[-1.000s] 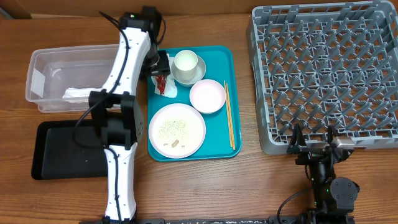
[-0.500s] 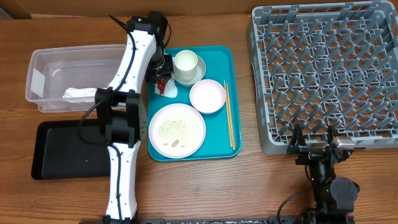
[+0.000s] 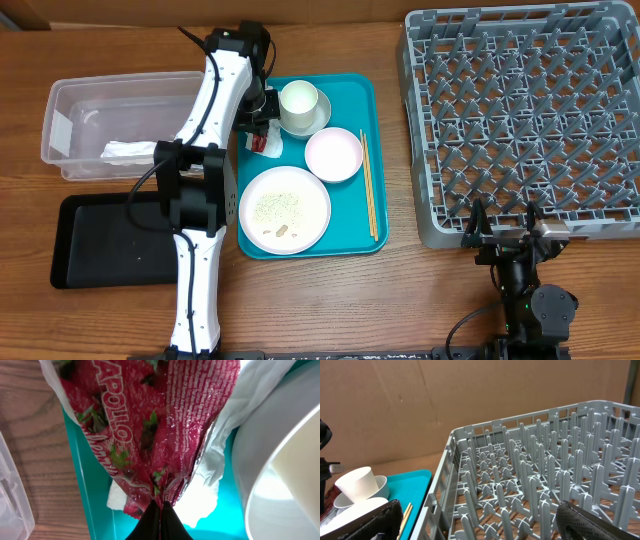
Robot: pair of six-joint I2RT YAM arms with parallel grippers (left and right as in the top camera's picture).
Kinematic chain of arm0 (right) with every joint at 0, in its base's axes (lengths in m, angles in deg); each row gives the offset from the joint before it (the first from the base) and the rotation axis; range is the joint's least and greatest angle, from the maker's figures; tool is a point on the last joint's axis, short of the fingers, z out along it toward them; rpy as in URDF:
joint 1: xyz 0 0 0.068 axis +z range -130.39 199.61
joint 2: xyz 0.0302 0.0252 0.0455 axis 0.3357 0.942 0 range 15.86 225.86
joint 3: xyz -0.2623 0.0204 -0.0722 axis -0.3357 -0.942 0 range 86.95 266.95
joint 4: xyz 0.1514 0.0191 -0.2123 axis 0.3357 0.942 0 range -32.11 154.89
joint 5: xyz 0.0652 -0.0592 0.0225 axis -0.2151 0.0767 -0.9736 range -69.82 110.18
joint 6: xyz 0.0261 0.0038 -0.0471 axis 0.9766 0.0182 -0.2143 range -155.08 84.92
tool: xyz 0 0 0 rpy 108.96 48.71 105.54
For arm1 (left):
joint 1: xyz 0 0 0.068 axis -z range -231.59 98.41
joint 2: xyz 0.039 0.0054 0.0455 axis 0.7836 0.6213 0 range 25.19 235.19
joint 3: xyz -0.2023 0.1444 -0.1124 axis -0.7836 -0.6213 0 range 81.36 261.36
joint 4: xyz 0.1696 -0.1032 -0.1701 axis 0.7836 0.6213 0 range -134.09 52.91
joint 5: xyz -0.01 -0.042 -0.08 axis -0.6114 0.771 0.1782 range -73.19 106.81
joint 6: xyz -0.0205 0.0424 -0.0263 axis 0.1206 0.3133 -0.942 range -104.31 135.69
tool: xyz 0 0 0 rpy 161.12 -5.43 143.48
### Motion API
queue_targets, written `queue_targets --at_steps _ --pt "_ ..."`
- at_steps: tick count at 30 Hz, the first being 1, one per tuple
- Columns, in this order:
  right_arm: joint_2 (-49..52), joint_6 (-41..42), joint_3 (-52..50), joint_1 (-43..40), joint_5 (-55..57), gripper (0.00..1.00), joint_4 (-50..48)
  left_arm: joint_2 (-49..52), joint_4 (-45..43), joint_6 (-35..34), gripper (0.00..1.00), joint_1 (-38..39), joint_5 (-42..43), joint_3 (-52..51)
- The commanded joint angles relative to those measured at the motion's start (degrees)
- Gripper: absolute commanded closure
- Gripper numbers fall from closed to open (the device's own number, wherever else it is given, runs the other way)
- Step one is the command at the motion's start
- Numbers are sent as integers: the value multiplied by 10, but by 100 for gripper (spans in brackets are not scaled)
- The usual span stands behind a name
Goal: Sort waste into correct bins and load items into the dishwasher
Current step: 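Carry the red wrapper left and release it into the clear bin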
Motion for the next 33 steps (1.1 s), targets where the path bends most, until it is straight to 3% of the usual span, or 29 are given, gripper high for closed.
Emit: queue_targets --at_steps 1,9,15,28,29,30,31,33 --pt "-4 2 -6 -2 -5 0 -2 11 16 1 96 1 10 3" --pt "-4 2 -6 -2 -5 0 -2 -40 73 -9 96 -1 9 90" --pt "-4 2 -6 -2 -5 0 -2 -108 61 -45 96 -17 1 133" --pt "-4 2 -6 -2 -5 0 -2 -127 110 -232 96 -170 -39 124" --pt "-4 2 -6 -2 -5 0 -2 -123 112 -239 93 -180 -36 124" --pt "-4 2 -6 -2 -5 0 -2 -118 116 -246 80 -190 -30 124" --pt "-4 2 -6 -2 -5 0 -2 -114 119 -246 60 -197 -21 124" --pt "-4 2 -6 -2 -5 0 -2 -111 124 -246 57 -211 -1 121"
